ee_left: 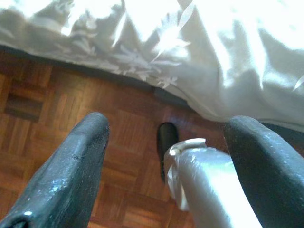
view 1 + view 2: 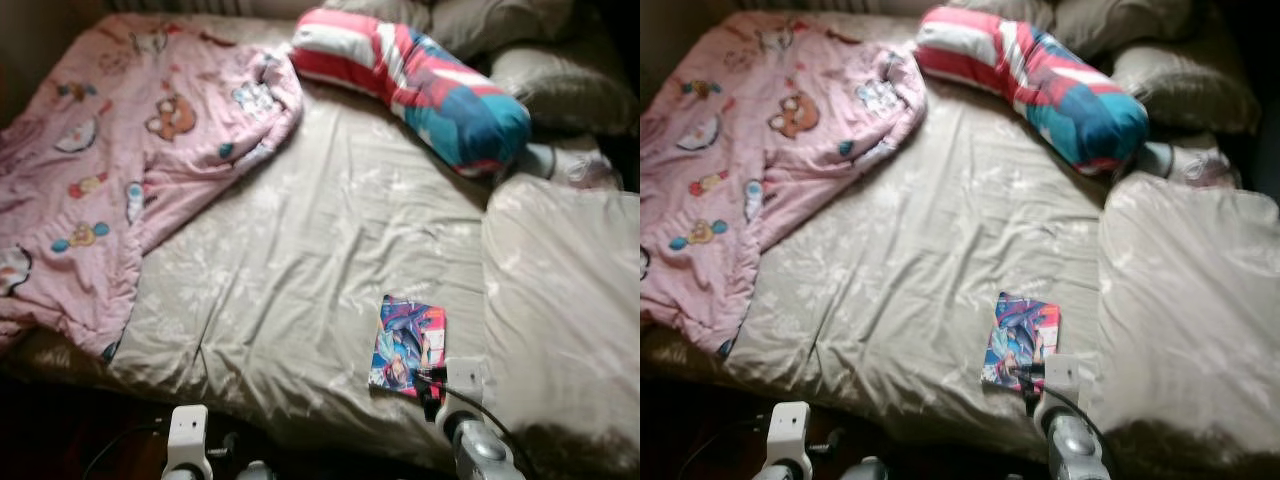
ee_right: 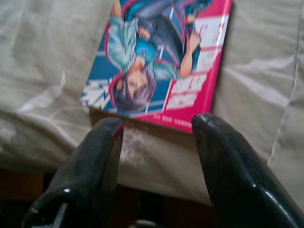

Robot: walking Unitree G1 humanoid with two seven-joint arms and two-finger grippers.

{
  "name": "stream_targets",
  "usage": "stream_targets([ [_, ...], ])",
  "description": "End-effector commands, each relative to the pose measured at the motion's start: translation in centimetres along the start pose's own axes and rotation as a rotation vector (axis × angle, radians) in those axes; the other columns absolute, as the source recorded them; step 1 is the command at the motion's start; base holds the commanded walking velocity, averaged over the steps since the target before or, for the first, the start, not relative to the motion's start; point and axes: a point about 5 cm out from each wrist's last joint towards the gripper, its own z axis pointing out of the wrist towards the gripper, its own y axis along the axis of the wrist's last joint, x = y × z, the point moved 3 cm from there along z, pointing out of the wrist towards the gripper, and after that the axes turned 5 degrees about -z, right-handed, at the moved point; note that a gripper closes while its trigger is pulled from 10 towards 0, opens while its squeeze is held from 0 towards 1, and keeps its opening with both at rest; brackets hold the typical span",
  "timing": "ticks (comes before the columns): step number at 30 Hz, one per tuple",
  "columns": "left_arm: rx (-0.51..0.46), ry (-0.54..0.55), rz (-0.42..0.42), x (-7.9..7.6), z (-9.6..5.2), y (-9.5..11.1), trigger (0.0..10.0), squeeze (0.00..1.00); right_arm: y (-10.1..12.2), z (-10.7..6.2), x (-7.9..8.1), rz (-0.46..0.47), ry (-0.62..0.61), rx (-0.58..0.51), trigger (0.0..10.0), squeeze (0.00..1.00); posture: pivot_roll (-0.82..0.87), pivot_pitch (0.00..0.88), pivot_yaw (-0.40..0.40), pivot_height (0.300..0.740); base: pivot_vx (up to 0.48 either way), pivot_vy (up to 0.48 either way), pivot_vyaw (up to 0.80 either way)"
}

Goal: Clean up the room

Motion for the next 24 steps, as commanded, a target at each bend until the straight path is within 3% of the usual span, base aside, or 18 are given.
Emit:
stream_targets([
  [1,0.064,0.023,-0.027,0.4,-0.6,-1.9,10.0,0.0,-2.3,-0.6,-0.3,-0.002,-0.013,0.077,10.0,0.0,0.01,0.156,0.003,0.74,0.0,0.0,0.0],
  [3,0.065,0.025,-0.029,0.3,-0.6,-2.0,10.0,0.0,-4.0,-1.2,-0.7,-0.006,-0.031,0.134,10.0,0.0,0.01,0.154,0.003,0.74,0.0,0.0,0.0],
  [15,0.07,0.026,-0.025,0.4,-0.6,-2.1,10.0,0.0,-7.4,-2.8,-1.6,-0.007,-0.032,0.232,10.0,0.0,0.01,0.163,0.017,0.74,0.0,0.0,0.0],
  [17,0.079,0.027,-0.022,0.4,-0.6,-2.1,10.0,0.0,-7.4,-3.0,-2.4,-0.031,-0.048,0.221,10.0,0.0,0.01,0.174,0.022,0.74,0.0,0.306,0.0],
  [24,0.092,0.033,-0.003,0.8,-0.7,-2.3,10.0,0.0,-7.7,-3.0,-1.9,-0.025,-0.031,0.232,10.0,0.0,0.01,0.186,0.024,0.74,0.0,0.383,0.52],
])
